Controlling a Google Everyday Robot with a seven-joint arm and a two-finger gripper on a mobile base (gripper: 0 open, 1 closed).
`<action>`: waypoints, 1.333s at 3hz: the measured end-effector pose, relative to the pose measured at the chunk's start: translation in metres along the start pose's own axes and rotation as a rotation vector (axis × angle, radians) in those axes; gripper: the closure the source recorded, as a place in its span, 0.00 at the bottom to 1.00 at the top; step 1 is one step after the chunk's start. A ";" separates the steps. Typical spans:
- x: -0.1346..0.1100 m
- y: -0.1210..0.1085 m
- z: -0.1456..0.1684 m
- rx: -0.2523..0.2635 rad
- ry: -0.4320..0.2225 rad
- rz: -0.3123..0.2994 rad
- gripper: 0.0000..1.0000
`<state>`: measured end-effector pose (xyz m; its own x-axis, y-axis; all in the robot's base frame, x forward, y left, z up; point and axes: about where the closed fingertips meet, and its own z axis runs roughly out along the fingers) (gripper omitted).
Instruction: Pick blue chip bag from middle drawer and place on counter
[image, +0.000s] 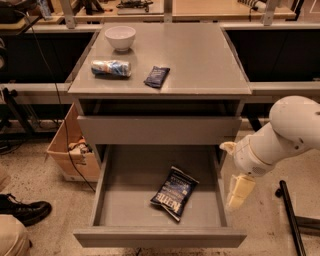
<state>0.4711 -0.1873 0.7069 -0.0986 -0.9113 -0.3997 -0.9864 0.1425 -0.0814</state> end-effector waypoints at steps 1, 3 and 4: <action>0.004 0.003 0.011 -0.005 -0.004 0.013 0.00; 0.030 0.018 0.127 -0.019 -0.011 0.006 0.00; 0.042 0.022 0.179 -0.025 -0.029 0.009 0.00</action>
Offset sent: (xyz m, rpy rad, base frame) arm -0.0090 0.0175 -0.1145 -0.0221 0.0138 -0.0311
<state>0.4689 -0.1538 0.5250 -0.1040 -0.8985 -0.4264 -0.9885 0.1406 -0.0551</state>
